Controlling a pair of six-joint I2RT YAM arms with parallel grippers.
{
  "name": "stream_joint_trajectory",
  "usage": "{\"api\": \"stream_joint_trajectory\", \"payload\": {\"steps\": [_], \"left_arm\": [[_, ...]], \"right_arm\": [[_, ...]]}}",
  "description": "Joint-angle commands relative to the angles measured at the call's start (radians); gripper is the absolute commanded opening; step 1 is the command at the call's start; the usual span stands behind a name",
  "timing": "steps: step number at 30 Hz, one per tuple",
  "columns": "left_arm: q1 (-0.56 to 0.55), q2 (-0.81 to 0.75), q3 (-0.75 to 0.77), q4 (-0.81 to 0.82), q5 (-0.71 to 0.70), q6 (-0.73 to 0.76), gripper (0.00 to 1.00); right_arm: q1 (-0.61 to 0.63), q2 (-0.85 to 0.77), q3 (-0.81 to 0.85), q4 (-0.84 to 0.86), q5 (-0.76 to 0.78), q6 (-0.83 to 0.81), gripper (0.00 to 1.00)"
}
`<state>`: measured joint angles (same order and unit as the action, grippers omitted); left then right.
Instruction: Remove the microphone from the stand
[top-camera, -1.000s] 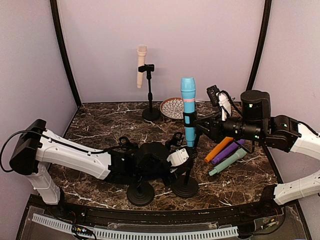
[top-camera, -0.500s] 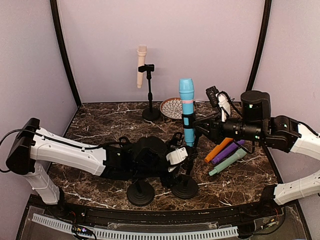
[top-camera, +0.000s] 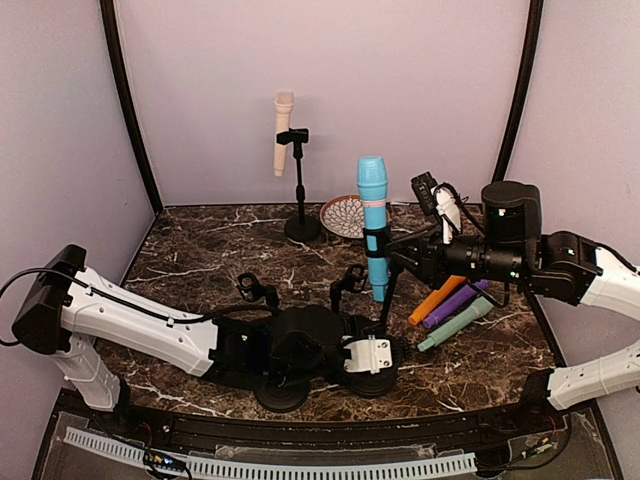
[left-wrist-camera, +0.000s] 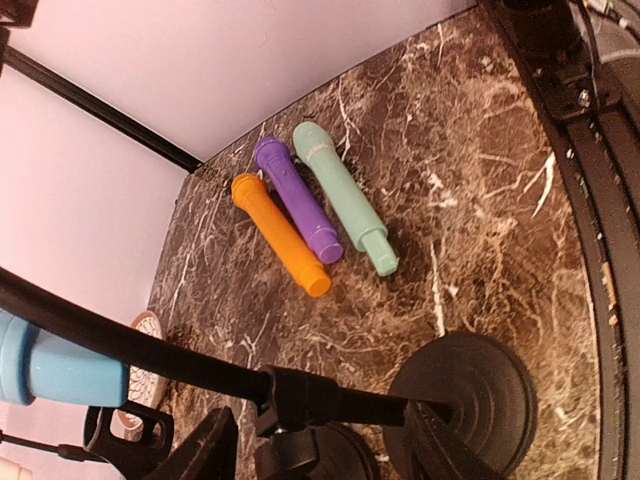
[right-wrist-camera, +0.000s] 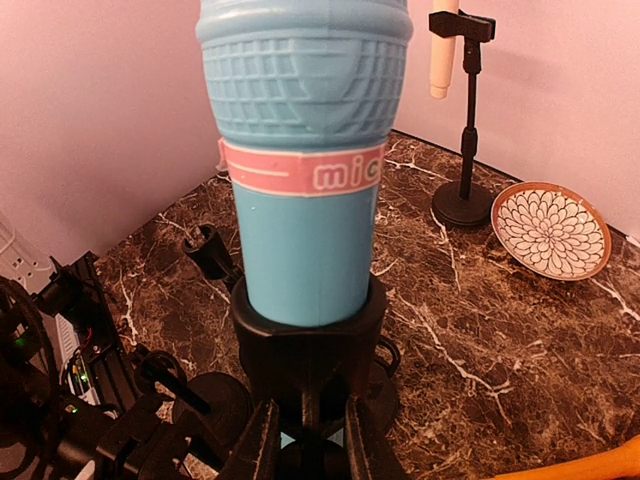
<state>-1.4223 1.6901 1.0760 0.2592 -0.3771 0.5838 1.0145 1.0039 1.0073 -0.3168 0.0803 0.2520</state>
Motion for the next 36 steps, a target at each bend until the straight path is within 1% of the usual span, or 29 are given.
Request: {"api": "stream_joint_trajectory", "payload": {"steps": [1,2,4,7,10,13,15,19,20,23,24,27,30,31,32,36], "left_arm": [[0.001,0.022,0.0,0.034,-0.098,0.056,0.54],[0.001,0.026,0.002,0.034,-0.103,0.052,0.5],[0.001,0.033,0.004,0.038,-0.121,0.047,0.46],[0.002,0.042,0.008,0.043,-0.152,0.039,0.44],[0.003,0.045,0.014,0.04,-0.166,0.018,0.38],[0.003,0.05,0.017,0.038,-0.177,-0.001,0.36],[0.003,0.05,0.018,0.035,-0.182,-0.012,0.33],[0.007,0.043,0.019,0.007,-0.158,-0.059,0.24],[0.008,0.042,0.02,0.0,-0.151,-0.086,0.2],[0.024,0.027,0.027,-0.046,-0.095,-0.154,0.12],[0.029,0.02,0.032,-0.07,-0.079,-0.195,0.11],[0.061,0.008,0.052,-0.124,0.032,-0.299,0.06],[0.098,-0.004,0.068,-0.18,0.142,-0.45,0.04],[0.106,-0.007,0.072,-0.186,0.201,-0.478,0.04],[0.124,-0.012,0.072,-0.195,0.229,-0.542,0.04],[0.173,-0.024,0.066,-0.199,0.382,-0.72,0.04]], "right_arm": [[0.007,-0.035,0.008,0.139,-0.011,0.001,0.0],[0.007,-0.035,0.007,0.138,-0.01,0.001,0.0],[0.007,-0.034,0.007,0.14,-0.011,0.002,0.0],[0.006,-0.037,0.006,0.141,-0.014,0.003,0.0],[0.007,-0.036,0.006,0.143,-0.015,0.004,0.0],[0.007,-0.037,0.006,0.145,-0.018,0.003,0.0],[0.006,-0.037,0.006,0.145,-0.018,0.003,0.0],[0.007,-0.039,0.004,0.144,-0.017,0.002,0.0],[0.006,-0.041,0.003,0.145,-0.017,0.0,0.0],[0.007,-0.044,0.001,0.144,-0.023,-0.007,0.0],[0.007,-0.047,0.001,0.143,-0.029,-0.01,0.0],[0.006,-0.052,-0.002,0.144,-0.058,-0.026,0.0],[0.007,-0.063,-0.002,0.147,-0.076,-0.044,0.0],[0.007,-0.068,-0.002,0.147,-0.076,-0.049,0.0],[0.007,-0.071,-0.003,0.147,-0.095,-0.053,0.0],[0.007,-0.077,-0.004,0.143,-0.106,-0.062,0.0]]}}
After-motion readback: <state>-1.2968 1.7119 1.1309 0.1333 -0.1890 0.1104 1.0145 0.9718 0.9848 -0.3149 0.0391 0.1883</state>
